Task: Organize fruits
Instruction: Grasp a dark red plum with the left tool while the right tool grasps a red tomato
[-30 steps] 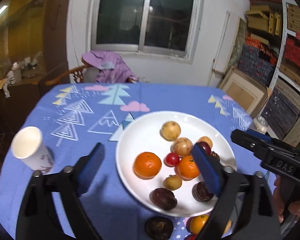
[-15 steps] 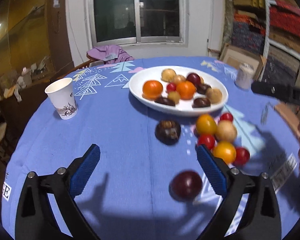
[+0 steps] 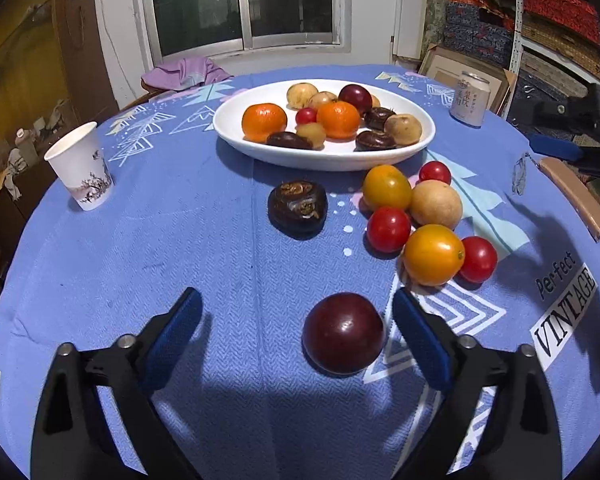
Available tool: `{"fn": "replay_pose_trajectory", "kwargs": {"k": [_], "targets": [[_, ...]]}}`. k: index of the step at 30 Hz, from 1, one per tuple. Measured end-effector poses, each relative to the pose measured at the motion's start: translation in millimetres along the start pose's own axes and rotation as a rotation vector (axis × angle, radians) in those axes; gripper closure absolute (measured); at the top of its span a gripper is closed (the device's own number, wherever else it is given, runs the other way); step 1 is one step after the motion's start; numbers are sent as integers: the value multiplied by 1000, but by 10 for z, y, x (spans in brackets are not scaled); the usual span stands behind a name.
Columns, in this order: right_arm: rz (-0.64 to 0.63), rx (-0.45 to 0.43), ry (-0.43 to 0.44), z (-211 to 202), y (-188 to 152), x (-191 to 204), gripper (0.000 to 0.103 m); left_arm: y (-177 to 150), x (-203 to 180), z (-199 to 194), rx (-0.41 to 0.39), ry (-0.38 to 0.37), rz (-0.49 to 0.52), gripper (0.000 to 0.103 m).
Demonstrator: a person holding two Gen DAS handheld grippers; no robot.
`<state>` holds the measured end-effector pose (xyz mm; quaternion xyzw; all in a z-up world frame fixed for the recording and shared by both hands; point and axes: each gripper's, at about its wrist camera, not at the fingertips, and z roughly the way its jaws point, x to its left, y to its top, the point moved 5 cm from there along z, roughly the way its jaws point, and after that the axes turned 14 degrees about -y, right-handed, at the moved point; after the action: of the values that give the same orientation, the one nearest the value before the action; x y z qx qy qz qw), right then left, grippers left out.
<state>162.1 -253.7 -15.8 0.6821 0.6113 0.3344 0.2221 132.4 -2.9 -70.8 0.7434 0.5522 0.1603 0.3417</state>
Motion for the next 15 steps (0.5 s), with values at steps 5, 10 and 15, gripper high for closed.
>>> {"fn": "replay_pose_trajectory", "kwargs": {"k": [5,10,15], "targets": [[3,0,9,-11,-4,12,16,3,-39,64,24,-45,7,39],[-12,11,-3,30,-41,48,16,-6,-148,98,41,-106,36,66],[-41,13,-4,34,-67,114,16,42,-77,3,-1,-86,12,66]]}}
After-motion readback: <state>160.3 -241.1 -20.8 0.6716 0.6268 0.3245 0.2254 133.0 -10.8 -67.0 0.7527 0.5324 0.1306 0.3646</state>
